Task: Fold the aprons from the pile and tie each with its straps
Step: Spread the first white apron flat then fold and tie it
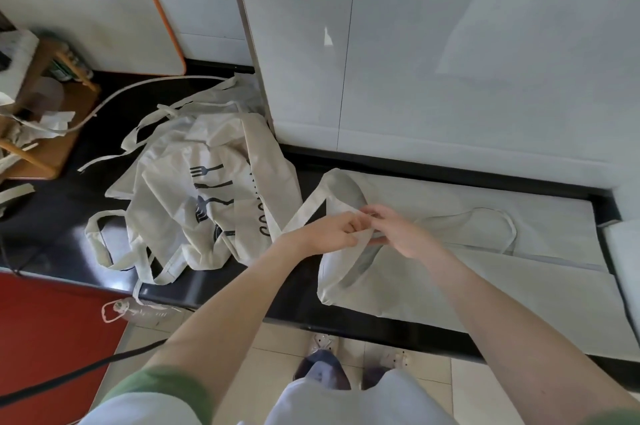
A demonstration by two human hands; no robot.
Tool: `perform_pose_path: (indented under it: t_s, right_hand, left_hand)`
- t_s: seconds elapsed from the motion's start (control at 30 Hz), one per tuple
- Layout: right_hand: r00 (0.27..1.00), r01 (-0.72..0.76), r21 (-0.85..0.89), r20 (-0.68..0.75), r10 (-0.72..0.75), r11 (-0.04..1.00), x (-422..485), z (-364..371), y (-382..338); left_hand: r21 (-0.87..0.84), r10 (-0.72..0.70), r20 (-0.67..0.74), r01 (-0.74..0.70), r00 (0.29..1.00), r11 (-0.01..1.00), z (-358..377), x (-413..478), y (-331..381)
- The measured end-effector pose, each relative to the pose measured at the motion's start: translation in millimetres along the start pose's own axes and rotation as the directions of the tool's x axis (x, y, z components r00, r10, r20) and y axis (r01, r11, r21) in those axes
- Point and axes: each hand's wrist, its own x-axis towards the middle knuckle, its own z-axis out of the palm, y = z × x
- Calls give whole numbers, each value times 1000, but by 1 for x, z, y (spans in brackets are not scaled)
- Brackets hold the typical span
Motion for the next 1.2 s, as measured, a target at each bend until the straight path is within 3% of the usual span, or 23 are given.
perform_pose_path:
  t_s: [0.07, 0.13, 0.2, 0.23, 0.3, 0.4, 0.5, 0.6, 0.7, 0.77, 0.87, 1.0, 1.07, 1.13, 1.2]
  right_hand:
    - [999, -37, 2, 23, 37, 999, 1, -4, 1]
    - [994, -88, -10, -67, 87, 996, 5, -8, 7]
    - [962, -146, -32, -236, 135, 989, 10, -15, 16]
    - [940, -177, -27, -301, 161, 984, 11, -17, 20]
    - [904, -208, 0, -382, 192, 978, 9, -21, 29]
    - [870, -139, -25, -481, 110, 990, 4, -23, 37]
    - [823, -46, -266, -556, -115, 963, -5, -22, 36]
    - [935, 32, -435, -305, -181, 900, -21, -13, 27]
    - [998, 62, -549, 38, -49, 834, -37, 5, 22]
    - [992, 33, -604, 114, 45, 796, -38, 21, 22]
    - [983, -34, -672, 110, 146, 740, -35, 39, 24]
    - [988, -70, -625, 66, 142, 777, -32, 45, 27]
    - [993, -51, -562, 57, 100, 825, -31, 44, 28]
    - [999, -8, -534, 40, 35, 845, -33, 39, 27]
    - [1000, 13, -409, 10, -10, 913, -34, 34, 27]
  left_hand:
    - [-145, 64, -69, -74, 996, 987, -3, -1, -7]
    - [-376, 85, -233, -171, 969, 911, -11, -5, -11]
    - [-546, -48, -434, -220, 900, 808, -20, -8, -13]
    - [-547, -157, -523, -190, 838, 815, -23, -6, -16]
    - [-427, -327, -593, 57, 736, 903, -27, 0, -30]
    - [-220, -469, -386, 414, 795, 883, -23, 8, -55]
    - [33, -482, -347, 524, 805, 851, -11, 13, -65]
    - [105, -412, -404, 489, 817, 866, -8, 13, -55]
    - [209, -433, -246, 483, 867, 850, -8, 15, -43]
    - [256, -474, -142, 494, 869, 831, -8, 13, -34]
    - [167, -492, -35, 491, 870, 855, -9, 8, -23]
    - [-188, -428, 56, 430, 902, 883, -9, 3, -24]
    - [-325, -449, -27, 417, 893, 849, -8, 6, -30]
    - [-375, -521, -161, 437, 838, 818, -8, 10, -41]
    - [-340, -545, -124, 481, 829, 808, -10, 7, -49]
